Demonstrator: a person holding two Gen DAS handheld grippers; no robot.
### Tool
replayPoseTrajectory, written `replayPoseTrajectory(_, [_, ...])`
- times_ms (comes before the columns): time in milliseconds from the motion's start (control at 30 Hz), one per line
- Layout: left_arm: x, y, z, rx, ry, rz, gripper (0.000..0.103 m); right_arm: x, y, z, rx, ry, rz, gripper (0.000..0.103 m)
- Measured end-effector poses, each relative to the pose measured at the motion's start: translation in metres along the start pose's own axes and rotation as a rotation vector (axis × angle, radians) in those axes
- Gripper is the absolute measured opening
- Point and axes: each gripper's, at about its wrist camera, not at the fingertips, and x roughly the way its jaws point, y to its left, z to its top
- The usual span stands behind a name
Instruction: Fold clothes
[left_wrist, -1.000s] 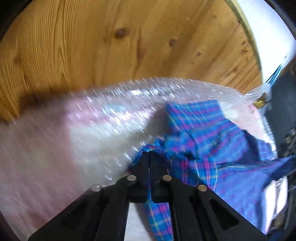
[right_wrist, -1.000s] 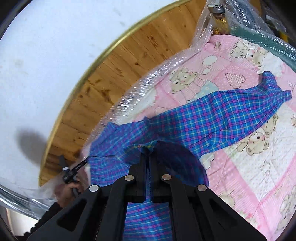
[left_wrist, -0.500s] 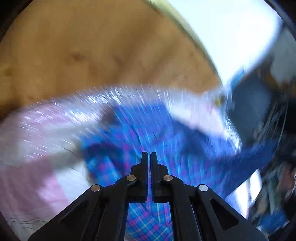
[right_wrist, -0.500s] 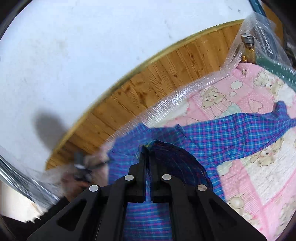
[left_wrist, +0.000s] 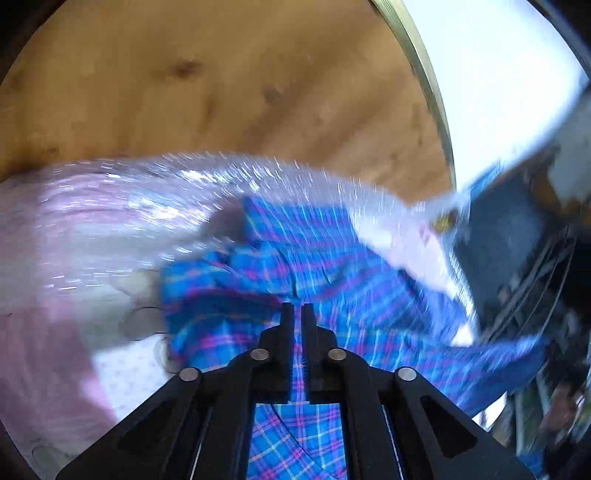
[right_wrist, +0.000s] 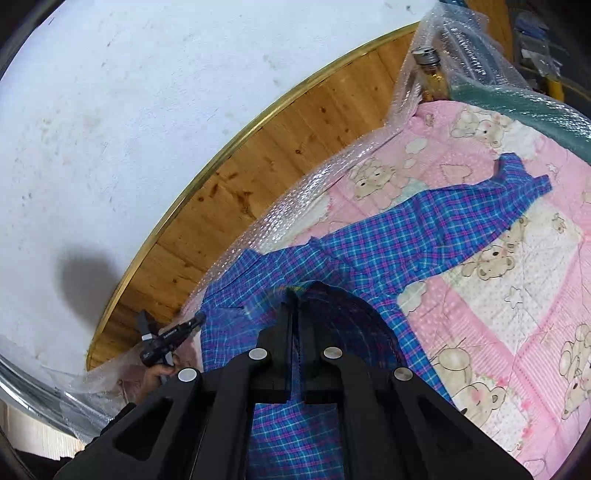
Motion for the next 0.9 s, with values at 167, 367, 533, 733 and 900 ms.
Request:
replayPoseTrajectory(167, [0.036,-0.025,-0.003,0.1,0.115,0.007,0.006,-0.003,-0.018,-0.009,0.058,-0.001,-0.029,0.001])
replayPoseTrajectory(367, [0.043,-0.026,0.001,0.044,0.097,-0.017,0.006,-0.009,0.011,-0.024,-0.031,0.04,0.105,0.001])
replayPoseTrajectory(533, [0.024,-0.002,0.004,-0.1,-0.031,-0.065,0.006,-0.016,0.054,-0.048,-0.166,0.123,0.275,0.001])
replayPoseTrajectory(733, [0.076,-0.026,0.009,-0.015,0.122,-0.045,0.006,0.007,0.113,-0.116,-0.338,0.379,0.451,0.001])
replayPoseTrajectory(900, [0.108,-0.037,0.019,-0.038,0.155,-0.03,0.006,0.043,0.131,-0.19,-0.43,0.575,0.47,0.001])
